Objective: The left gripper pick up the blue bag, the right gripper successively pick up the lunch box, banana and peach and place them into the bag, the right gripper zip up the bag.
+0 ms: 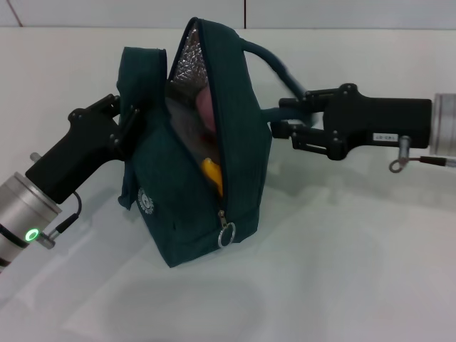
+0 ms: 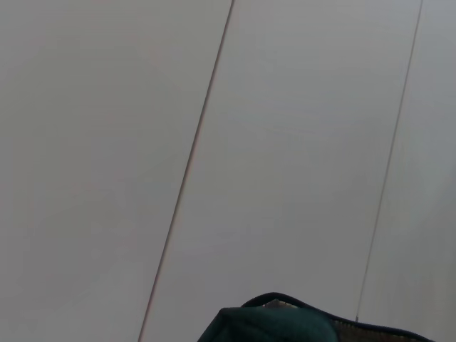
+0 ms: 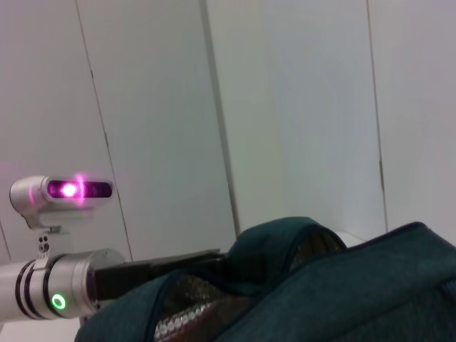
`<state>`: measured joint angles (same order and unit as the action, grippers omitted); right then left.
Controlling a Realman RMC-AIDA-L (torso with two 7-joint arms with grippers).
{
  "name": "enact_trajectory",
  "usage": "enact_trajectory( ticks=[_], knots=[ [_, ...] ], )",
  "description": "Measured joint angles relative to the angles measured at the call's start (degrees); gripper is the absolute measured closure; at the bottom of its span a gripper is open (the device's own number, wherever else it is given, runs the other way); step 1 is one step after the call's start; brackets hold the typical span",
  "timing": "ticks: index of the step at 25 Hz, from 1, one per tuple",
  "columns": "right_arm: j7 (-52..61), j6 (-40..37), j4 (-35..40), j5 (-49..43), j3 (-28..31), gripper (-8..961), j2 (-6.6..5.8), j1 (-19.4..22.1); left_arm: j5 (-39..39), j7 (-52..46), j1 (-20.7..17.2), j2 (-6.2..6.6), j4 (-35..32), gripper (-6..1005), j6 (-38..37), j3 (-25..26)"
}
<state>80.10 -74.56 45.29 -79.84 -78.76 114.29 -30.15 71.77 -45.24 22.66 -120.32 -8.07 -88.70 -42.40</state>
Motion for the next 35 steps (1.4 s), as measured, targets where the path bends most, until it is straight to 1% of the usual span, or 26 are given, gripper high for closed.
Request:
enact_trajectory(
  ticks=[3, 4, 5, 6, 8, 11, 13, 15, 18, 21, 22, 24, 27, 30, 35],
  knots=[
    [-0.72, -1.37, 0.85, 0.12, 1.21, 652, -0.2, 1.1, -0.3, 0.08, -0.06, 0.1, 0.03, 809, 0.1, 0.04],
    [-1.8, -2.75, 1.55, 0.26, 2.75, 619, 0.02, 2.02, -0.41, 0.08, -0.1, 0.11, 0.03, 808, 0.11, 0.04],
    [-4.84, -6.26, 2.49, 0.49, 6.39, 586, 0.88, 3.76, -0.66, 0.09, -0.17, 0.12, 0.04, 808, 0.13, 0.04],
    [-4.84, -6.26, 2.49, 0.49, 6.39, 552, 0.88, 3.76, -0.76, 0.09, -0.18, 0.12, 0.06, 808, 0.13, 0.03],
    [-7.72, -10.34, 2.66, 0.96, 8.78, 486, 1.43, 4.97, -0.88, 0.1, -0.16, 0.13, 0.11, 807, 0.12, -0.05],
    [-8.25, -15.07, 1.83, -1.55, 8.59, 395, 0.93, 4.26, -0.91, 0.11, -0.13, 0.1, 0.15, 806, 0.02, -0.21],
    [-7.4, -17.79, 0.48, -7.06, 7.87, 334, 0.7, 2.31, -0.92, 0.12, -0.02, 0.03, 0.16, 805, -0.02, -0.22],
    [-6.58, -18.55, -1.51, -11.59, 6.7, 334, 0.93, 0.09, -0.9, 0.13, 0.15, 0.01, 0.16, 805, -0.02, -0.23],
    [-5.92, -16.6, -5.9, -14.33, 3.05, 334, 1.56, -3.22, -0.67, 0.14, 0.59, -0.02, 0.17, 804, -0.04, -0.29],
    [-5.91, -14.14, -9.88, -13.96, -1.11, 333, 1.73, -5.79, -0.56, 0.15, 0.69, -0.02, 0.22, 803, -0.06, -0.32],
    [-5.9, -12.24, -11.12, -13.13, -3.04, 333, 1.8, -6.59, -0.51, 0.15, 0.7, -0.02, 0.22, 802, -0.07, -0.32],
    [-5.86, -8.81, -12.11, -10.6, -6.59, 333, 1.84, -7.13, -0.42, 0.15, 0.74, 0.0, 0.24, 802, -0.07, -0.32],
    [-5.87, -2.67, -12.45, -3.8, -14.95, 333, 1.86, -7.44, -0.36, 0.15, 0.79, -0.03, 0.25, 801, -0.08, -0.31],
    [-5.98, 1.25, -11.67, 0.86, -21.73, 334, 1.86, -8.05, -0.34, 0.15, 0.81, -0.05, 0.25, 800, -0.08, -0.31],
    [-6.26, 5.39, -11.02, 6.61, -29.53, 334, 1.88, -9.35, -0.26, 0.16, 0.99, -0.07, 0.8, 798, -0.08, -0.36]
  ],
)
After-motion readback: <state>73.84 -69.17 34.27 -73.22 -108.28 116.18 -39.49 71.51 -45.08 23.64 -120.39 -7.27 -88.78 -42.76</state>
